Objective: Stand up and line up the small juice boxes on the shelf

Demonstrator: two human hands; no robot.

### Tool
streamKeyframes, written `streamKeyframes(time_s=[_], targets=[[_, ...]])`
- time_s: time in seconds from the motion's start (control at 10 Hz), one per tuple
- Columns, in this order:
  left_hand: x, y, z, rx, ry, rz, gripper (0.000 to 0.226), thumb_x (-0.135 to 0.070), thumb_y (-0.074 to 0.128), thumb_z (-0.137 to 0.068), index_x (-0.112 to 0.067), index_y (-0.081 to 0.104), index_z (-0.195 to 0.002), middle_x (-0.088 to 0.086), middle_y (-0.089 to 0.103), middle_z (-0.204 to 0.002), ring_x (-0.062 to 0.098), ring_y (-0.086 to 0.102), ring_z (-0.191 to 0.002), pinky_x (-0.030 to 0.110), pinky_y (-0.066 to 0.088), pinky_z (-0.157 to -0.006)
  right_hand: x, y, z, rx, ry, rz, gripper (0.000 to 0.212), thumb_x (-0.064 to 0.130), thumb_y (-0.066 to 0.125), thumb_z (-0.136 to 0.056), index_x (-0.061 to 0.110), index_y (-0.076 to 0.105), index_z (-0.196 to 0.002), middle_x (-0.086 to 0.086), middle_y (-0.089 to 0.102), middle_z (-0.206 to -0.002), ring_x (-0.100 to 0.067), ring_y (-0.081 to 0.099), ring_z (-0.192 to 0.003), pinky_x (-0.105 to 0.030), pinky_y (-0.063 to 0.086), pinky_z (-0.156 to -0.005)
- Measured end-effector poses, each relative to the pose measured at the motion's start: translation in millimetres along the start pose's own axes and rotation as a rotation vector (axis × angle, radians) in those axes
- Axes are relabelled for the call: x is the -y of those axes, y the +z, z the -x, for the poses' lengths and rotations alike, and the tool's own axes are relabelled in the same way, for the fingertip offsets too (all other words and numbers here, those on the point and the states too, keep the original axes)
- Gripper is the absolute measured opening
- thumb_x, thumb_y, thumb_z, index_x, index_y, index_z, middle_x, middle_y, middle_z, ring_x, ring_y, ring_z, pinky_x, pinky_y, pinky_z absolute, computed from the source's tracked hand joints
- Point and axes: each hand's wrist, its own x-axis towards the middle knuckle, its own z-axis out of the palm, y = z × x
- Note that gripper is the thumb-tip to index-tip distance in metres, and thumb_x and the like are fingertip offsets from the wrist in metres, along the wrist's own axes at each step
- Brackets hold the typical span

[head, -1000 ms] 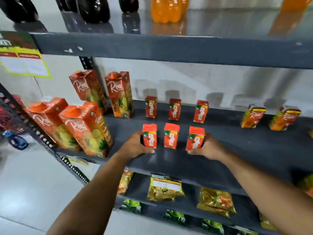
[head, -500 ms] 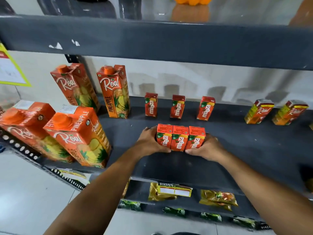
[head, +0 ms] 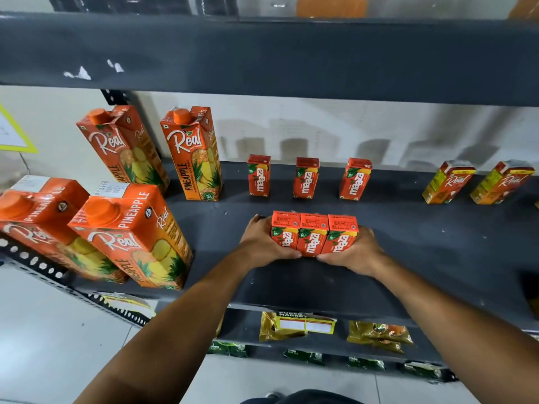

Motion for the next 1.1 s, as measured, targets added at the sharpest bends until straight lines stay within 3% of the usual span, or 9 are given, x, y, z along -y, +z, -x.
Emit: streamKeyframes(time_s=[0.1,0.3,0.5,0.6,0.7,0.8,0.9,1.0,1.1], targets=[[3,-1,12,0.061,0.002,0.011,0.066,-0.032,0.096,-0.047,-0.05,0.048,-0.088,0.0,0.055,-0.124,0.016,0.057,-0.113,0.045,0.047,-0.101,2,2,12,0.026,-0.028,-0.009,0.051,0.027,0.096,-0.047,0.039,0.065,-0.085,0.005,0.073,-0.097,-0.009,0.069,-0.089,-0.039,0.054,-0.093],[27,9,55,0.097,0.025,0.09,0.07,-0.032,0.097,-0.043,-0.058,0.056,-0.094,-0.008,0.066,-0.113,0.01,0.061,-0.111,0.042,0.045,-0.103,-16,16,50,0.02,-0.085,-0.008,0.058,0.043,0.094,-0.034,0.033,0.068,-0.085,0.007,0.07,-0.093,-0.003,0.068,-0.087,-0.036,0.055,-0.092],[35,16,67,0.08,0.061,0.055,0.077,-0.053,0.087,-0.034,-0.081,0.043,-0.09,-0.01,0.068,-0.112,0.015,0.058,-0.118,0.045,0.039,-0.108,-21,19,60,0.038,-0.097,-0.014,0.056,0.039,0.095,-0.034,0.038,0.066,-0.082,0.012,0.071,-0.09,-0.001,0.069,-0.086,-0.037,0.05,-0.098],[35,15,66,0.077,0.062,0.033,0.077,-0.055,0.087,-0.034,-0.082,0.041,-0.089,-0.009,0.067,-0.114,0.016,0.057,-0.119,0.045,0.038,-0.109,-25,20,56,0.058,-0.085,-0.011,0.069,0.047,0.093,-0.03,0.034,0.068,-0.093,0.01,0.07,-0.097,-0.001,0.069,-0.089,-0.037,0.052,-0.097],[35,15,67,0.073,0.085,0.017,0.079,-0.056,0.086,-0.035,-0.083,0.039,-0.091,-0.009,0.066,-0.118,0.015,0.055,-0.121,0.046,0.037,-0.11,-23,20,57,0.05,-0.056,0.009,0.074,0.051,0.093,-0.029,0.042,0.06,-0.095,0.007,0.058,-0.117,-0.007,0.061,-0.109,-0.036,0.047,-0.104],[36,15,68,0.075,0.106,0.033,0.08,-0.053,0.087,-0.037,-0.082,0.038,-0.093,-0.009,0.066,-0.117,0.013,0.056,-0.12,0.047,0.035,-0.11,-18,16,63,0.047,-0.037,0.003,0.075,0.036,0.097,-0.038,0.049,0.044,-0.09,0.007,0.042,-0.123,-0.011,0.047,-0.122,-0.034,0.037,-0.112],[38,17,65,0.071,0.135,0.051,0.076,-0.049,0.089,-0.037,-0.076,0.046,-0.094,-0.015,0.07,-0.105,0.009,0.062,-0.11,0.048,0.037,-0.109,-12,13,66,0.068,-0.064,0.024,0.08,0.023,0.097,-0.046,0.045,0.041,-0.099,0.008,0.033,-0.122,-0.016,0.04,-0.131,-0.036,0.031,-0.115],[36,15,68,0.097,0.127,0.082,0.079,-0.051,0.094,-0.033,-0.063,0.054,-0.101,-0.013,0.071,-0.103,0.008,0.065,-0.104,0.049,0.043,-0.104,-9,8,69,0.12,-0.043,0.074,0.097,0.028,0.097,-0.045,0.038,0.044,-0.126,0.008,0.032,-0.127,-0.02,0.033,-0.137,-0.04,0.026,-0.117],[35,11,86,0.101,0.17,0.188,0.117,-0.048,0.095,-0.04,-0.039,0.033,-0.14,-0.012,0.059,-0.126,0.005,0.06,-0.114,0.042,0.046,-0.103,-13,-9,83,0.147,-0.16,0.084,0.136,0.054,0.092,-0.039,0.041,0.014,-0.15,0.013,0.032,-0.151,-0.016,0.02,-0.144,-0.047,0.019,-0.119]])
